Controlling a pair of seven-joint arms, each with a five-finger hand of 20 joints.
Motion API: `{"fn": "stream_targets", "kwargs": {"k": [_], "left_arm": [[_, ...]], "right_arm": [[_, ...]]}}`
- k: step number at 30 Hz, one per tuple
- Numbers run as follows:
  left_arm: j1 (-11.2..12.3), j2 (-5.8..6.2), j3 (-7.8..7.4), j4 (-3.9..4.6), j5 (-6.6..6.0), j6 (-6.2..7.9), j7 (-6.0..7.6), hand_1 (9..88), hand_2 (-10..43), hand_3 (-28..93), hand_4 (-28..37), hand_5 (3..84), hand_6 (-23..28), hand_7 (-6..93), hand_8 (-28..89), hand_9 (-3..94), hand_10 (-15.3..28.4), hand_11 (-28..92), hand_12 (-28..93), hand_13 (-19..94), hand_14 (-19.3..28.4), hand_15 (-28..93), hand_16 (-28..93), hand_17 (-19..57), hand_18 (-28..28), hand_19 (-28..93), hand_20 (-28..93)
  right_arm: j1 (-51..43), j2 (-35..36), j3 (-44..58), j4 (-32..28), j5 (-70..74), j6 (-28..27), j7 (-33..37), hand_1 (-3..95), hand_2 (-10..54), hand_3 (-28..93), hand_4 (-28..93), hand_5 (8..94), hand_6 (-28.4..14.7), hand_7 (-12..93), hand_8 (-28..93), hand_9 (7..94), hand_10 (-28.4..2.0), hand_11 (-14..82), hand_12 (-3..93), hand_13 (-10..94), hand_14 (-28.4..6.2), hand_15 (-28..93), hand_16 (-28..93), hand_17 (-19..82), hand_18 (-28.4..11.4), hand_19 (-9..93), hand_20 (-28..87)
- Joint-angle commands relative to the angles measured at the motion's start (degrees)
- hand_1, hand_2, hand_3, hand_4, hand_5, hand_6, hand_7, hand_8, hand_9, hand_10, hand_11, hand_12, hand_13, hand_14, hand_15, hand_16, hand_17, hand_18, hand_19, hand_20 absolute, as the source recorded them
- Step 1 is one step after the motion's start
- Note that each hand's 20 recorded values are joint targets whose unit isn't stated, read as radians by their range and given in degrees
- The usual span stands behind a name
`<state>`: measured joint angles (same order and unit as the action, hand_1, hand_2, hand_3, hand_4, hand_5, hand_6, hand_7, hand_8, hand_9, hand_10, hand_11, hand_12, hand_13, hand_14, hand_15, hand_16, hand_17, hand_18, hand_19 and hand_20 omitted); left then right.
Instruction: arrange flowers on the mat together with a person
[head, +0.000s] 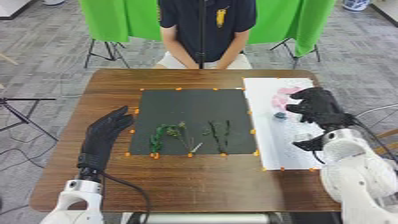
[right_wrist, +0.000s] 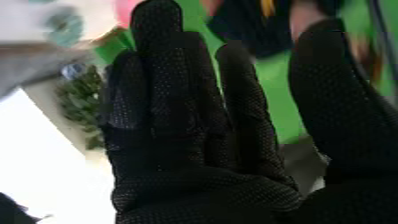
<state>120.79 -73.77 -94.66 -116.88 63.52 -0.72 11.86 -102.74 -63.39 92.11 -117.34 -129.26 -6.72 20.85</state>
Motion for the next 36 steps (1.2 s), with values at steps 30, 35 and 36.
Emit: {"fn": "stream_targets", "kwargs": {"k": [30,35,36], "left_arm": [[0.9,-0.09,-0.06,0.08,-0.31,0.14,-0.22,24.3,-2.3,64,-20.0,46.1,5.4,9.3,-5,45.8,14.0,15,13,36,17.4,10,4,3.8,13.1,9,17],[1.4,-0.24,-0.4,-0.02,-0.28,-0.02,-0.58,24.5,-2.3,63,-19.9,46.1,5.5,9.2,-5,45.9,14.1,15,13,36,17.4,10,4,3.8,13.1,9,17],[1.4,-0.33,-0.47,-0.02,-0.43,0.12,-0.56,24.6,-2.2,63,-20.0,46.1,5.5,9.2,-5,45.8,14.1,15,13,36,17.5,10,4,3.8,13.1,9,17]], "right_arm": [[13.9,5.2,-17.4,18.7,-15.3,-3.7,1.1,47.3,-9.5,62,-27,61.5,0.0,14,-10,81.9,-13.2,13.4,12.3,94,-2.9,42,23,68,-7.0,89,26],[11.3,5.5,-18.4,19.6,-15.7,-0.3,-0.3,62.2,-9.5,47,-22,71.8,1.2,16,-1,89.1,-9.7,7.9,22.2,94,-1.3,50,20,70,-7.1,91,26],[11.0,5.5,-18.7,19.8,-15.6,0.4,-0.3,76.7,-9.5,8,4,73.7,1.2,16,1,90.5,-9.6,6.4,23.9,94,-1.1,50,19,70,-7.1,91,29]]}}
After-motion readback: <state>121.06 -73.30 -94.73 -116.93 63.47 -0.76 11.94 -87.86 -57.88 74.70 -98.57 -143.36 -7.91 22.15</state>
